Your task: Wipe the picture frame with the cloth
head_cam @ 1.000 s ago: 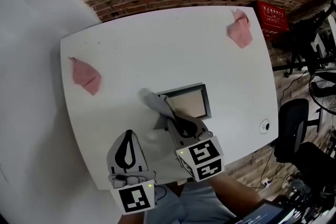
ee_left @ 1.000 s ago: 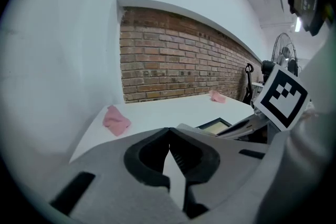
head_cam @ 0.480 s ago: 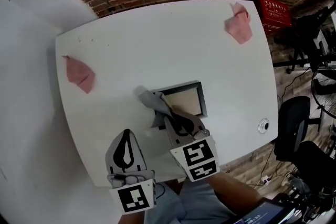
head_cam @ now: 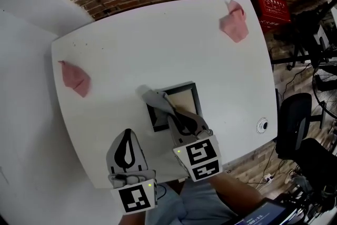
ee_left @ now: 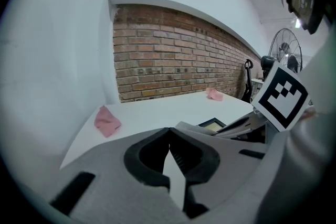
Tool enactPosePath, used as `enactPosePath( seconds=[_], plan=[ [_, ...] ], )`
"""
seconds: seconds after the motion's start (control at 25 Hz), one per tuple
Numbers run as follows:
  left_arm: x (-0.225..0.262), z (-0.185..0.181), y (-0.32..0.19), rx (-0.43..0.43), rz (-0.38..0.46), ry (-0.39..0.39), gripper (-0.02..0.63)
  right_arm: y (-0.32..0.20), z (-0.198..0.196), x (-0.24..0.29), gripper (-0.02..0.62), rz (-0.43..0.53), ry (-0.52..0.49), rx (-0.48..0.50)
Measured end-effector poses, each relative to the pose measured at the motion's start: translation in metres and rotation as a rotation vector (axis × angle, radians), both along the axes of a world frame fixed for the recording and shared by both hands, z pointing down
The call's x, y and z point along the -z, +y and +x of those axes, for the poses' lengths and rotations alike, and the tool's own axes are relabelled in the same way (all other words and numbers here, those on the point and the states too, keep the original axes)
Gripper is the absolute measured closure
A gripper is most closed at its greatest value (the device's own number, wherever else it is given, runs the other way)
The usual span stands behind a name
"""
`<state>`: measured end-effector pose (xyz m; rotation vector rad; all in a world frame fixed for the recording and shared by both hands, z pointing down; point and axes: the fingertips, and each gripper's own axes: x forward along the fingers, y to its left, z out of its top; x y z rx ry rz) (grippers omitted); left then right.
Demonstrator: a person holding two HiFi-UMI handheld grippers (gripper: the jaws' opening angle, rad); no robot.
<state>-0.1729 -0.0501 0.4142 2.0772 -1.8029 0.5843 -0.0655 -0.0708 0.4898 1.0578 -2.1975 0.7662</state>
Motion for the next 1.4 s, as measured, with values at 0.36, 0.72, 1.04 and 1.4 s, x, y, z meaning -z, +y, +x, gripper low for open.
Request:
enactPosePath(
  seconds=[0.36,0.72,1.04,1.4],
  plan=[
    [0.008,0.021,-0.010,-0.057,0.052,-0.011,0.597,-0.001,0.027,-0.004,0.561,-0.009,0.014,-0.048],
    [0.004,0.040,-0.011,-0.064,-0.010,-0.010,0.597,-0.006,0.052,-0.004,0.561,-0.015,0.024,-0.095],
    [0.010,0.058,-0.015,-0.100,0.023,-0.040,0.597,-0.006,0.072,0.002,0.561,-0.007,0.014,-0.118],
    [0.026,0.079,-0.017,-0.098,0.066,-0.036,0.597,-0.011,0.100,0.022,0.561,0.040,0.000,-0.139]
  ],
)
